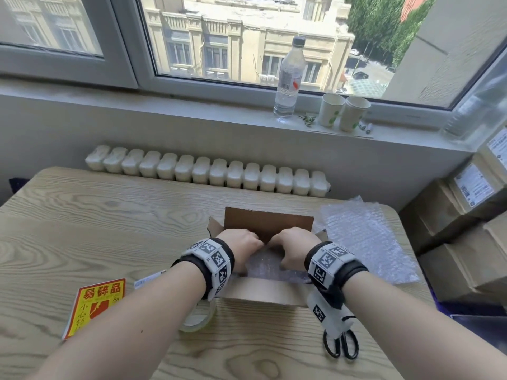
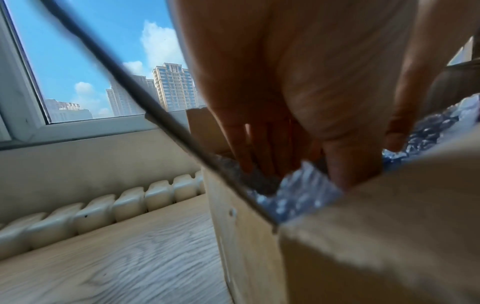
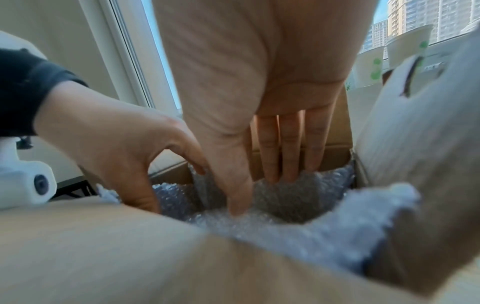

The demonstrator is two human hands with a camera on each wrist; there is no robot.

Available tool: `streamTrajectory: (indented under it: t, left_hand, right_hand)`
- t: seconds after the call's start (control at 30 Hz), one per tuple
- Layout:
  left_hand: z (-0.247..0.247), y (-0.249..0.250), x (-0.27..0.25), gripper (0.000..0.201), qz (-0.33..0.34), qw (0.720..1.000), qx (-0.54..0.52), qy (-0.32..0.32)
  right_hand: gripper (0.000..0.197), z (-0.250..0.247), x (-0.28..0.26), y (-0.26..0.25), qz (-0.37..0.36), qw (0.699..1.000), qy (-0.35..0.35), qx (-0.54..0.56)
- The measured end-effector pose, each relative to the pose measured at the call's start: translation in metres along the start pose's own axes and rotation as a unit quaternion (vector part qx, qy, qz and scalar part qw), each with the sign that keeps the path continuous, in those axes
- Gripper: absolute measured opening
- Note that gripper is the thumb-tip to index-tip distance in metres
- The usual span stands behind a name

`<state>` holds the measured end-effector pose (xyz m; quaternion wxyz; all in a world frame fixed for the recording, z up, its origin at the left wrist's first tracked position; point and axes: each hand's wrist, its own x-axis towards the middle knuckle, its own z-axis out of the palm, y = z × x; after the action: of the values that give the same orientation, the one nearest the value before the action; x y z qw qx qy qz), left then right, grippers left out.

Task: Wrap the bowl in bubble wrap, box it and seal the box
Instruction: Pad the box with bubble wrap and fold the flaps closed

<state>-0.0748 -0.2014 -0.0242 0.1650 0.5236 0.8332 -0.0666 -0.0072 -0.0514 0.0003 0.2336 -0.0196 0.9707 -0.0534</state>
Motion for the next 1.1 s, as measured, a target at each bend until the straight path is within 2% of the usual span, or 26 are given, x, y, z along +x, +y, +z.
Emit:
streamTrajectory:
  t: [0.1,0.27,0.4,0.63,0.73,0.87,1.0,1.1]
  left_hand:
    - [0.008,-0.001,0.000,0.052,-0.018,1.000,-0.011,-0.013]
    - [0.012,-0.004,0.003,0.042,-0.051,0.996,-0.017,-0.073]
    - [0.018,-0.005,0.009,0.038,-0.051,0.994,-0.021,-0.093]
    - [0.028,-0.005,0.028,0.058,-0.073,0.989,-0.017,-0.130]
    - [0.033,-0.006,0.033,0.058,-0.079,0.987,-0.018,-0.135]
    - [0.034,-0.007,0.033,0.052,-0.082,0.988,-0.023,-0.130]
    - [0.027,-0.007,0.028,0.035,-0.072,0.988,-0.054,-0.128]
    - [0.017,-0.012,0.019,0.035,-0.067,0.991,-0.082,-0.076]
  right_hand:
    - [0.062,0.014,-0.005,0.000,0.009,1.000,-0.011,0.005]
    - [0.051,0.027,0.001,0.005,0.035,0.999,-0.029,0.004]
    - [0.053,0.038,0.010,0.005,0.033,0.998,-0.046,0.012]
    - [0.069,0.052,0.025,0.006,0.039,0.998,-0.058,-0.002]
    - [0.074,0.056,0.028,0.007,0.036,0.998,-0.047,-0.004]
    - [0.069,0.054,0.028,0.007,0.032,0.998,-0.046,0.002]
    - [0.059,0.042,0.028,0.004,0.031,0.994,-0.102,0.018]
    - [0.046,0.025,0.027,0.005,0.020,0.992,-0.124,0.033]
